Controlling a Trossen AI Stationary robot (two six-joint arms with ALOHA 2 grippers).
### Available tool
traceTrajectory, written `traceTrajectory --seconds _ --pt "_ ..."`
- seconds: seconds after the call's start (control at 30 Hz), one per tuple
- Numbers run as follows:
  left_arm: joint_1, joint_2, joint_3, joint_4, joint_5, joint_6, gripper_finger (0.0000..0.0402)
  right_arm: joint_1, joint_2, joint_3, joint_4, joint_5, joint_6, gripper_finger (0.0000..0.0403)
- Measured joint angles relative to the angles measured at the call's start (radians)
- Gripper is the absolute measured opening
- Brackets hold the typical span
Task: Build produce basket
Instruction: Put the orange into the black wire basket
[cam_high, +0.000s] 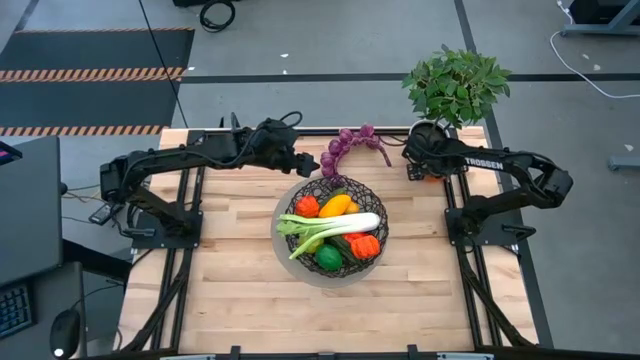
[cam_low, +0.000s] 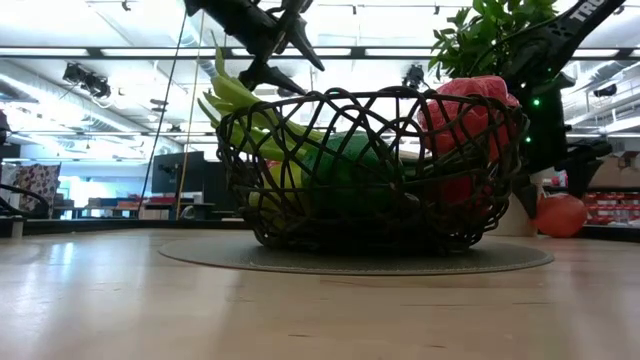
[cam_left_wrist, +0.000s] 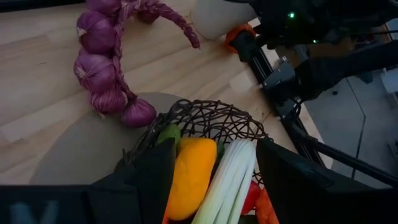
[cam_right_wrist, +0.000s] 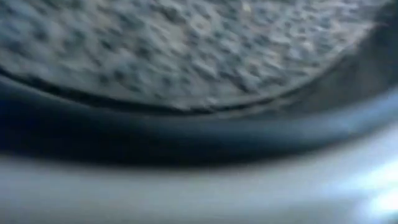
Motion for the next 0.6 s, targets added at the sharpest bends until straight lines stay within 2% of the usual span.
traceTrajectory --seconds 0.3,0.47,0.6 --pt "0.000 0.000 0.000 0.000 -0.014 0.003 0.0231 -0.005 0.001 -0.001 0.025 -0.022 0.029 0.0347" --pt "0.000 0.000 0.000 0.000 -0.014 0.003 0.0231 -0.006 0.001 -0.001 0.024 -0.032 0.025 0.0341" --pt "0.000 0.000 0.000 0.000 -0.014 0.003 0.0231 0.002 -0.004 0.002 0.016 -0.088 0.029 0.0340"
